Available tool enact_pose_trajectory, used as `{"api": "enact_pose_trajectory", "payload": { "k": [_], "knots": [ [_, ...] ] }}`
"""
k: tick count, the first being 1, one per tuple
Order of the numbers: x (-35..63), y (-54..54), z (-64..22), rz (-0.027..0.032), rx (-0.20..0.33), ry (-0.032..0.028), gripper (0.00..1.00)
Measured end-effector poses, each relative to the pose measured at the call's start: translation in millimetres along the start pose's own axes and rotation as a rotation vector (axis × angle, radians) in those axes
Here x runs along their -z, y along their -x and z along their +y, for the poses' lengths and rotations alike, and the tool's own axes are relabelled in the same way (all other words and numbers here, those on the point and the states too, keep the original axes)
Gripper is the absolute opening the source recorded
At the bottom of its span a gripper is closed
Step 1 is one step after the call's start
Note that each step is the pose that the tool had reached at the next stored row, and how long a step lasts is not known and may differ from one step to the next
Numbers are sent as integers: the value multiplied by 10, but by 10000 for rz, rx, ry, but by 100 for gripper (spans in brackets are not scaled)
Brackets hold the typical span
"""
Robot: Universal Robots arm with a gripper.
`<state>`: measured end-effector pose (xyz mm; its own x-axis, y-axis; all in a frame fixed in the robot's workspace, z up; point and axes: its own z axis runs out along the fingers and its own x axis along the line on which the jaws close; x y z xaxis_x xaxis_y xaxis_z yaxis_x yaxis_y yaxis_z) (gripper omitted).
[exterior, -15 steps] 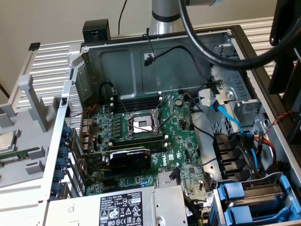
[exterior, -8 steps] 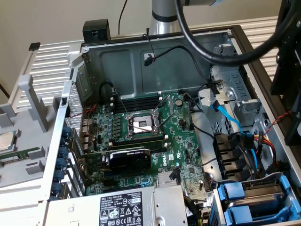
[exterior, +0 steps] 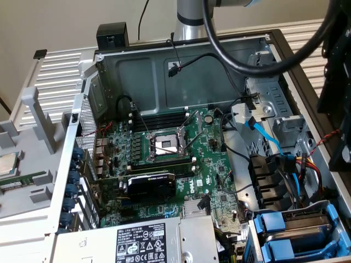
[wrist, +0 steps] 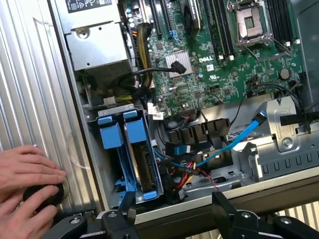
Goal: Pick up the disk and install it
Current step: 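Insert the first disk wire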
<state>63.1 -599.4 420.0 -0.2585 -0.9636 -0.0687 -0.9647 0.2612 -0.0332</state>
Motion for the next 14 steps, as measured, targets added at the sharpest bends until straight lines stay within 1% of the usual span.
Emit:
{"api": "enact_pose_trajectory", "payload": {
  "k": [4,7,9,14],
  "knots": [
    [-39,0,-10,-38,-346,-10,71],
    [-64,0,-15,-103,-523,-3,71],
    [-82,1,-18,-109,-688,-12,71],
    [-157,-1,-20,-98,-1110,-43,71]
  ]
}}
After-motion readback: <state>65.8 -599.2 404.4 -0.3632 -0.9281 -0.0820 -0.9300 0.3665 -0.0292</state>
